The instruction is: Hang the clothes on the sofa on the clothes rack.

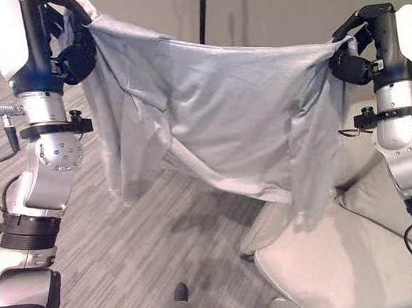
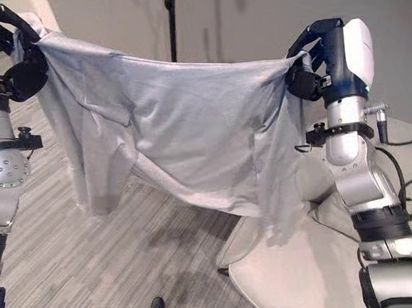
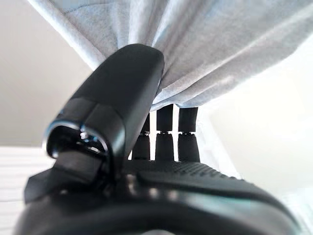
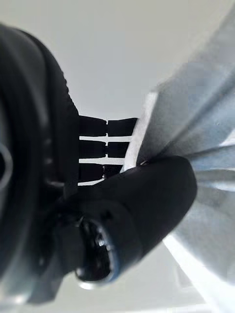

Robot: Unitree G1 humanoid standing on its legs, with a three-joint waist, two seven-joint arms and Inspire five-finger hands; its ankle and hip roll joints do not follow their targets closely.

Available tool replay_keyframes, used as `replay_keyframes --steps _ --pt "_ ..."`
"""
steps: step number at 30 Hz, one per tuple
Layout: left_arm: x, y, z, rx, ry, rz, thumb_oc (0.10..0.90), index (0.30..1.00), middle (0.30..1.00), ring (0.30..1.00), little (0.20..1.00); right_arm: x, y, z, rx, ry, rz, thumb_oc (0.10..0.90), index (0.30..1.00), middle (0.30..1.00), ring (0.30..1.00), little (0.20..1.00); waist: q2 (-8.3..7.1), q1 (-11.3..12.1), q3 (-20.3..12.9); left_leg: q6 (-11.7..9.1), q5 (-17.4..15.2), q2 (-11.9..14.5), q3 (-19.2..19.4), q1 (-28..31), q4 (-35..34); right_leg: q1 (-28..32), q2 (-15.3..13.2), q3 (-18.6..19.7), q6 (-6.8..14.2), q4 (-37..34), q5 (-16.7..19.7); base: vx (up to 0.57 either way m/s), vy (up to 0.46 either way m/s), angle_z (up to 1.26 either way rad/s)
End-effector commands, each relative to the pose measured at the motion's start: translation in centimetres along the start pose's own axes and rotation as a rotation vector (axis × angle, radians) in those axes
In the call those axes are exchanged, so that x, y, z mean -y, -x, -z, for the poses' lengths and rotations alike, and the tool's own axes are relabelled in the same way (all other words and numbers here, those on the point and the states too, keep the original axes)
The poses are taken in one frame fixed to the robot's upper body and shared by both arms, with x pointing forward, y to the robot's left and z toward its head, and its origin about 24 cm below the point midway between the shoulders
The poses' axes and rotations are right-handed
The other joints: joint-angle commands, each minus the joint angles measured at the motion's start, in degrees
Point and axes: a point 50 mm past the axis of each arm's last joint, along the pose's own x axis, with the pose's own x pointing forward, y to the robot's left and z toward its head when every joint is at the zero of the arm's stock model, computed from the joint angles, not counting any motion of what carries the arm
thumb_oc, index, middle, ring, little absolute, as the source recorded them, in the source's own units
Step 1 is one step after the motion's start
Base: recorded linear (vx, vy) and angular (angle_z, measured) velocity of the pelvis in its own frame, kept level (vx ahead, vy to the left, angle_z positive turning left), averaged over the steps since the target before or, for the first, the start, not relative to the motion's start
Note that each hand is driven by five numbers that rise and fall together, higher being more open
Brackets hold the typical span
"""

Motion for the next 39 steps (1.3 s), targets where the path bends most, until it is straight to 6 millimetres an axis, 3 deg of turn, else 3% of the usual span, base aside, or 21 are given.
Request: replay_keyframes --steps 1,3,9,11,12,13,16,18,20,21,23,24,25,27,29,31,34,35,37,39 --pt "-3.4 -2.2 -1.4 0.083 0.018 -0.207 0.4 0.3 0.3 0.3 0.3 5.8 -3.3 -3.1 0.138 0.008 0.238 0.4 0.3 0.3 0.3 0.3 -1.66 0.4 -5.7 0.0 -5.7 -5.1 -2.0 1.2 -3.3 12.6 11.3 4.3 -4.8 -23.3 2.9 -0.07 -0.047 -0.36" --pt "-3.1 -1.6 -0.8 0.05 0.032 -0.204 0.4 0.3 0.3 0.3 0.3 5.7 -3.5 -3.3 0.143 -0.008 0.232 0.4 0.3 0.3 0.3 0.3 -2.22 1.0 -6.5 -0.1 -5.1 -5.1 -1.6 1.1 -3.3 14.5 11.8 4.7 -4.1 -28.6 5.1 -0.01 -0.007 -0.21" --pt "-1.8 -1.4 -1.7 0.063 0.101 -0.185 0.4 0.3 0.3 0.3 0.3 6.5 -3.5 -3.4 0.156 0.022 0.233 0.4 0.3 0.3 0.3 0.3 -1.98 0.1 -5.2 -1.2 -5.9 -3.5 -0.1 -1.7 2.4 16.4 10.6 2.5 -4.0 -32.1 6.8 -0.03 0.064 0.07" --pt "-1.8 -1.5 -1.8 0.07 0.1 -0.183 0.4 0.3 0.3 0.3 0.3 6.7 -3.6 -3.6 0.171 0.027 0.228 0.4 0.3 0.3 0.3 0.3 -2.05 0.1 -5.4 -1.9 -5.4 -1.3 -1.3 -2.2 1.7 16.0 10.0 2.8 -3.5 -32.1 6.9 0.05 0.191 0.24" --pt "-2.1 -1.7 -1.8 0.076 0.094 -0.192 0.4 0.3 0.3 0.3 0.3 7.1 -3.8 -3.6 0.165 0.026 0.24 0.4 0.3 0.3 0.3 0.3 -2.06 -0.2 -5.6 -3.4 -1.2 4.2 -1.4 -2.9 -2.5 15.5 9.1 2.7 -3.2 -32.1 6.3 0.09 0.31 0.11" --pt "-2.2 -1.7 -1.8 0.075 0.093 -0.199 0.4 0.3 0.3 0.3 0.3 7.2 -3.7 -3.5 0.164 0.027 0.25 0.4 0.3 0.3 0.3 0.3 -2.1 -0.3 -5.4 -3.7 -0.6 5.9 -1.5 -4.0 -3.2 15.5 8.6 2.8 -3.0 -32.1 5.9 0.13 0.346 -0.02" --pt "-2.2 -2.0 -1.9 0.078 0.093 -0.207 0.4 0.3 0.3 0.3 0.3 7.6 -3.5 -3.3 0.157 0.041 0.271 0.4 0.3 0.3 0.3 0.3 -1.25 -0.7 -5.6 -5.1 0.2 8.5 -2.2 -6.1 -3.3 16.7 7.4 2.8 -2.1 -32.1 4.6 0.17 0.266 -0.05" --pt "-1.9 -2.2 -2.1 0.085 0.096 -0.196 0.4 0.3 0.3 0.3 0.3 7.7 -3.5 -3.1 0.152 0.05 0.27 0.4 0.3 0.3 0.3 0.3 0.35 -0.9 -6.8 -5.9 0.0 7.9 -2.6 -5.4 -3.3 17.5 6.7 2.7 -1.4 -32.1 4.7 0.25 0.351 -0.04" --pt "-1.5 -2.4 -2.8 0.118 0.104 -0.164 0.4 0.3 0.3 0.3 0.3 7.8 -3.4 -3.0 0.145 0.084 0.274 0.4 0.3 0.3 0.3 0.3 1.15 -1.2 -8.3 -5.3 -1.4 4.7 -2.4 -4.7 -3.3 18.6 2.3 1.7 0.0 -31.8 6.4 0.36 0.614 -0.26" --pt "-1.6 -2.8 -3.2 0.141 0.098 -0.155 0.4 0.3 0.3 0.3 0.3 7.6 -3.4 -2.8 0.133 0.094 0.278 0.4 0.3 0.3 0.3 0.3 0.93 -1.1 -8.1 -3.0 -3.5 0.9 -1.7 -2.9 -3.3 17.6 -1.9 1.9 0.8 -27.5 8.7 0.36 0.711 0.02" --pt "-1.8 -3.3 -3.8 0.172 0.09 -0.146 0.4 0.3 0.3 0.3 0.3 7.6 -3.7 -2.9 0.12 0.089 0.292 0.4 0.3 0.3 0.3 0.3 1.21 -1.1 -7.4 -0.5 -5.8 -2.5 0.4 -0.7 -3.3 15.2 -6.5 1.0 0.5 -20.4 13.8 0.22 0.596 0.17" --pt "-1.8 -3.4 -3.9 0.176 0.089 -0.147 0.4 0.3 0.3 0.3 0.3 7.6 -3.8 -2.9 0.116 0.08 0.295 0.4 0.3 0.3 0.3 0.3 1.36 -1.3 -7.0 0.3 -6.4 -3.4 0.9 0.0 -3.3 14.2 -7.5 1.0 0.2 -17.9 14.1 0.15 0.436 -0.22" --pt "-1.8 -3.6 -4.2 0.186 0.088 -0.145 0.4 0.3 0.3 0.3 0.3 7.6 -3.8 -2.8 0.112 0.079 0.3 0.4 0.3 0.3 0.3 0.3 1.44 -1.6 -6.5 0.7 -7.0 -3.9 1.0 0.7 -3.3 13.0 -7.2 1.8 0.1 -15.3 14.5 0.13 0.309 -0.26" --pt "-1.4 -3.5 -4.4 0.192 0.094 -0.13 0.4 0.3 0.3 0.3 0.3 7.6 -3.7 -2.8 0.117 0.09 0.285 0.4 0.3 0.3 0.3 0.3 2.15 -3.3 -5.5 1.4 -7.9 -4.6 0.7 2.4 -3.3 8.7 -2.9 5.7 -1.0 -13.1 12.1 0.15 0.206 0.0" --pt "-1.7 -3.8 -5.0 0.221 0.087 -0.134 0.4 0.3 0.3 0.3 0.3 8.2 -4.2 -3.5 0.138 0.085 0.311 0.4 0.3 0.3 0.3 0.3 2.63 -3.1 -4.9 1.4 -8.3 -5.1 1.7 3.2 -3.3 6.7 -0.5 3.7 -1.1 -18.6 10.7 0.14 0.056 0.12" --pt "-1.8 -3.8 -5.1 0.226 0.09 -0.137 0.4 0.3 0.3 0.3 0.3 8.5 -4.4 -3.6 0.142 0.089 0.317 0.4 0.3 0.3 0.3 0.3 2.73 -3.6 -4.5 1.3 -8.7 -4.9 1.6 3.9 -3.3 5.7 1.1 4.1 -0.7 -22.4 11.6 0.14 -0.032 -0.24" --pt "-1.9 -3.9 -5.3 0.235 0.092 -0.14 0.4 0.3 0.3 0.3 0.3 9.4 -4.4 -3.4 0.141 0.127 0.337 0.4 0.3 0.3 0.3 0.3 2.56 -5.4 -3.8 1.1 -9.3 -4.9 0.4 5.0 -3.3 1.7 4.5 10.5 1.4 -29.2 15.0 0.19 -0.066 0.01" --pt "-2.0 -3.9 -5.3 0.237 0.089 -0.145 0.4 0.3 0.3 0.3 0.3 9.9 -4.4 -3.5 0.144 0.15 0.355 0.4 0.3 0.3 0.3 0.3 2.44 -5.7 -3.6 1.1 -9.5 -4.8 0.3 5.2 -3.3 0.7 5.0 11.8 2.0 -30.5 17.1 0.16 -0.106 0.25" --pt "-2.0 -4.0 -5.4 0.244 0.088 -0.145 0.4 0.3 0.3 0.3 0.3 10.4 -4.5 -3.5 0.142 0.159 0.36 0.4 0.3 0.3 0.3 0.3 2.39 -5.7 -3.5 1.0 -9.3 -4.6 0.0 5.1 -3.3 0.8 5.1 11.9 2.2 -31.1 17.4 0.1 -0.115 0.43" --pt "-1.1 -3.8 -5.9 0.25 0.13 -0.118 0.4 0.3 0.3 0.3 0.3 11.8 -4.8 -3.6 0.145 0.165 0.391 0.4 0.3 0.3 0.3 0.3 0.94 -5.8 -6.1 -0.1 -9.8 -3.7 -0.9 5.7 -3.3 4.1 5.1 9.6 1.2 -32.1 16.3 0.28 -0.304 0.74"
